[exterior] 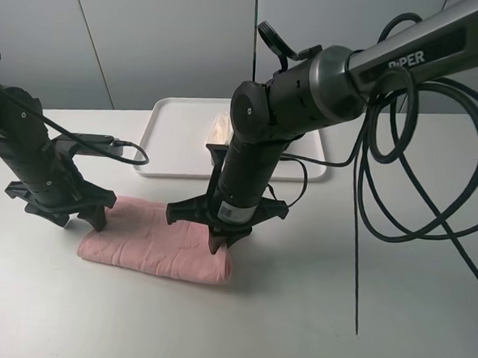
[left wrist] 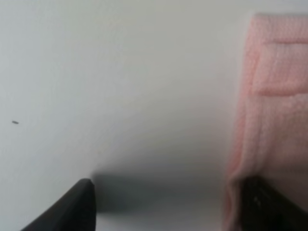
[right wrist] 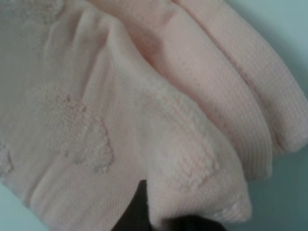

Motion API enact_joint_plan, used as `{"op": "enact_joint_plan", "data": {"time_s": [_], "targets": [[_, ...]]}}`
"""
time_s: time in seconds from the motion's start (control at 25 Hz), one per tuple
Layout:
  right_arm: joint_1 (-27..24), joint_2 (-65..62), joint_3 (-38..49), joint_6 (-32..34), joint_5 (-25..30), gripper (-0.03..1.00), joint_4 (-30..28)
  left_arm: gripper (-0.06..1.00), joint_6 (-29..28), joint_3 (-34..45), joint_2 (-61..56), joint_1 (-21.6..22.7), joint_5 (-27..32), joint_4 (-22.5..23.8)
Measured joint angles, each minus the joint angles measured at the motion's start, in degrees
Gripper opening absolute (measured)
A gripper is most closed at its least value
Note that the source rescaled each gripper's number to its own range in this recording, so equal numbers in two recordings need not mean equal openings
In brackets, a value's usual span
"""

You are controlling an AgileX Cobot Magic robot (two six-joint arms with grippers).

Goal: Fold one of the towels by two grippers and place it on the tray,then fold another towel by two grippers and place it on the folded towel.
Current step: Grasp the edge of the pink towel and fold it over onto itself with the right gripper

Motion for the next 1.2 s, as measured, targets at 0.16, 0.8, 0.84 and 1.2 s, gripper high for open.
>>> {"op": "enact_joint_plan", "data": {"time_s": [0.16, 0.8, 0.84, 1.2], "targets": [[0.0, -1.7, 0.0, -0.8, 0.1, 0.05, 0.2, 0.91, 0.3, 0.0, 0.0, 0.0, 0.0, 1.6], [0.0, -2.4, 0.0, -12.1, 0.4, 0.05, 16.1, 1.00, 1.1, 0.0, 0.0, 0.0, 0.1, 3.3], [0.0, -2.4, 0.0, -13.0, 0.4, 0.05, 17.4, 1.00, 1.1, 0.0, 0.0, 0.0, 0.1, 3.3], [0.0, -2.4, 0.0, -14.1, -2.3, 0.05, 21.5, 1.00, 1.1, 0.0, 0.0, 0.0, 0.2, 3.3]]}}
